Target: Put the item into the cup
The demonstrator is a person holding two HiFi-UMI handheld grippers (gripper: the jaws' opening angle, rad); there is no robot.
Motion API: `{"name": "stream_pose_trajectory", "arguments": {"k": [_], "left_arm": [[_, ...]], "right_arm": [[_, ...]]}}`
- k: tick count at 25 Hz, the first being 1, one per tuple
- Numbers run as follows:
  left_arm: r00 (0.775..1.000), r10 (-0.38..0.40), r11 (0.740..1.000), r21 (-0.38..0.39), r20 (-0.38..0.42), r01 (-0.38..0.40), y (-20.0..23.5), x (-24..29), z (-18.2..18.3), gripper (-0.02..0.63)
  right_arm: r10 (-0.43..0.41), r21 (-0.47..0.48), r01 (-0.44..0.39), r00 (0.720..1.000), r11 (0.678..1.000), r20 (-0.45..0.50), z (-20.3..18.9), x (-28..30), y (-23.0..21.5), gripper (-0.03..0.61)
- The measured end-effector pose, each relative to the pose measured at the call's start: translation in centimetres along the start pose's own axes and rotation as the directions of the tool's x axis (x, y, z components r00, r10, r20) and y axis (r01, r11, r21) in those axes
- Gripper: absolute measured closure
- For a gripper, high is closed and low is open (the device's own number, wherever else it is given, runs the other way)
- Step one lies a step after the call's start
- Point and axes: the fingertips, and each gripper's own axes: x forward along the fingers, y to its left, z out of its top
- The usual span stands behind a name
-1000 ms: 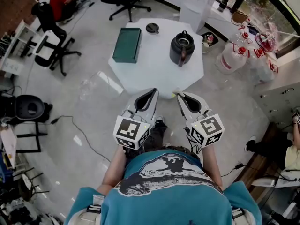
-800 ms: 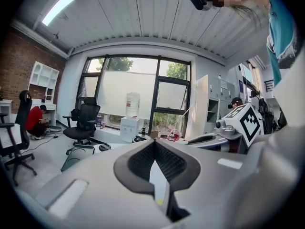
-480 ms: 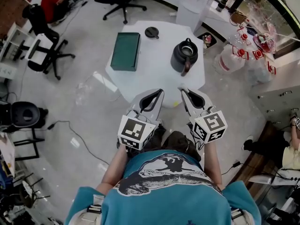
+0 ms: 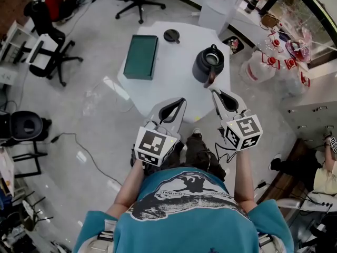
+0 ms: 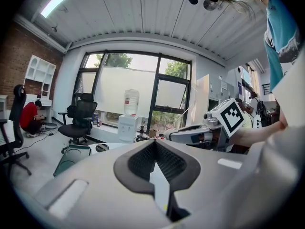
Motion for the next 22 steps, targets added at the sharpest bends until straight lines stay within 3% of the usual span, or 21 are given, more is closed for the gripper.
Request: {"name": "stream_pose_trajectory", "arguments": {"k": [13, 22], "left_arm": [[0.995, 0.096, 0.995, -0.015, 0.027, -0.096, -0.2, 3.8, 1.8, 0.595], [0.985, 0.17, 0.985, -0.026, 0.025, -0.169, -0.3, 6.2, 2.0, 0.595]], "right_arm": [[0.06, -0.176, -0.075, 0.994, 0.982, -0.088, 1.9, 3.4, -7.2, 0.552], [0.135, -0.289, -0.188, 0.971, 0.939, -0.196, 1.5, 7.2, -11.1, 0.552]]}}
